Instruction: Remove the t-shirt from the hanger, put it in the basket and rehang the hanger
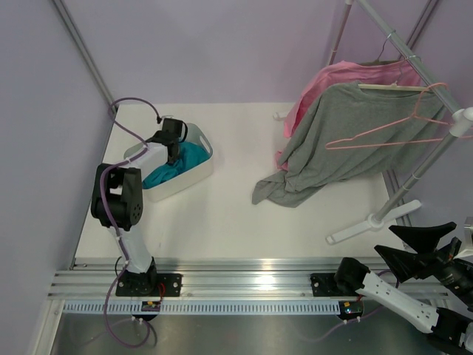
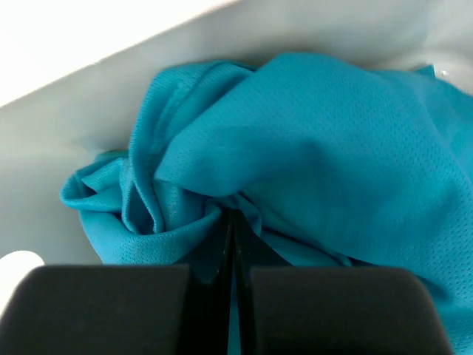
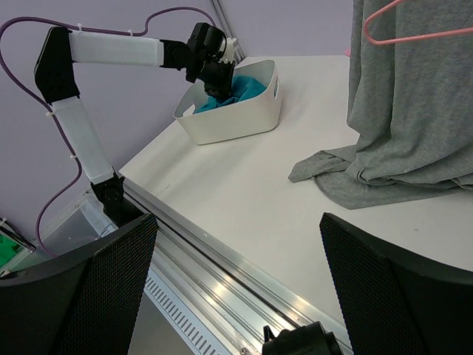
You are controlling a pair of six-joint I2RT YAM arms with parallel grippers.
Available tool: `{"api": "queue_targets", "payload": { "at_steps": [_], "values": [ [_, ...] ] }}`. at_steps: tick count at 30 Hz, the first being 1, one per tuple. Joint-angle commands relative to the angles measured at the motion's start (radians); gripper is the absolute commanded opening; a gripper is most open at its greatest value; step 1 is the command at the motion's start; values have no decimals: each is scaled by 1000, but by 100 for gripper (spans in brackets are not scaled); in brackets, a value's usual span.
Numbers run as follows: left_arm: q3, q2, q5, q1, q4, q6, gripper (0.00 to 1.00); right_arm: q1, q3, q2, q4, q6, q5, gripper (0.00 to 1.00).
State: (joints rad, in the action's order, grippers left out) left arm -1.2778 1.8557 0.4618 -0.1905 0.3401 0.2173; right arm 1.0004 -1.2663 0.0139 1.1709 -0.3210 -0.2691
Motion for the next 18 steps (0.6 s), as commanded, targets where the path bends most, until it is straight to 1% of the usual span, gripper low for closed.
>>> {"api": "queue_targets", "payload": {
  "at_steps": [1, 3, 4, 5, 6, 7, 8, 11, 12, 14, 15, 18],
  "values": [
    [-55, -10, -40, -3, 37, 37, 0, 0, 8, -48, -40, 8, 4, 100],
    [-52, -52, -26, -3, 42, 30, 1, 0, 8, -38, -45, -1, 7, 99],
    [-51, -102, -9, -3, 48, 27, 5, 0, 10, -35, -45, -10, 13, 99],
    [-51, -154, -11, -3, 56, 19, 16, 0, 13, -34, -50, -18, 13, 100],
    [-51, -154, -11, -3, 62, 17, 25, 0, 13, -32, -51, -20, 13, 100],
    [-51, -209, -11, -4, 68, 19, 36, 0, 15, -31, -53, -20, 4, 100],
    [-40, -239, -17, -4, 68, 21, 53, 0, 16, -26, -56, -20, -2, 100],
    [-17, -350, -67, -6, 69, 19, 67, 0, 18, -17, -54, -24, -22, 99],
    [-5, -372, -96, -4, 69, 21, 70, 0, 15, -17, -51, -27, -24, 99],
    [1, -409, -115, -4, 94, 30, 71, 0, 13, 12, -50, -39, -18, 100],
    [0, -414, -118, -4, 126, 37, 70, 0, 15, 14, -51, -50, -15, 100],
    [17, -440, -138, -4, 155, 48, 66, 0, 15, 14, -56, -67, -5, 100]
  ]
}}
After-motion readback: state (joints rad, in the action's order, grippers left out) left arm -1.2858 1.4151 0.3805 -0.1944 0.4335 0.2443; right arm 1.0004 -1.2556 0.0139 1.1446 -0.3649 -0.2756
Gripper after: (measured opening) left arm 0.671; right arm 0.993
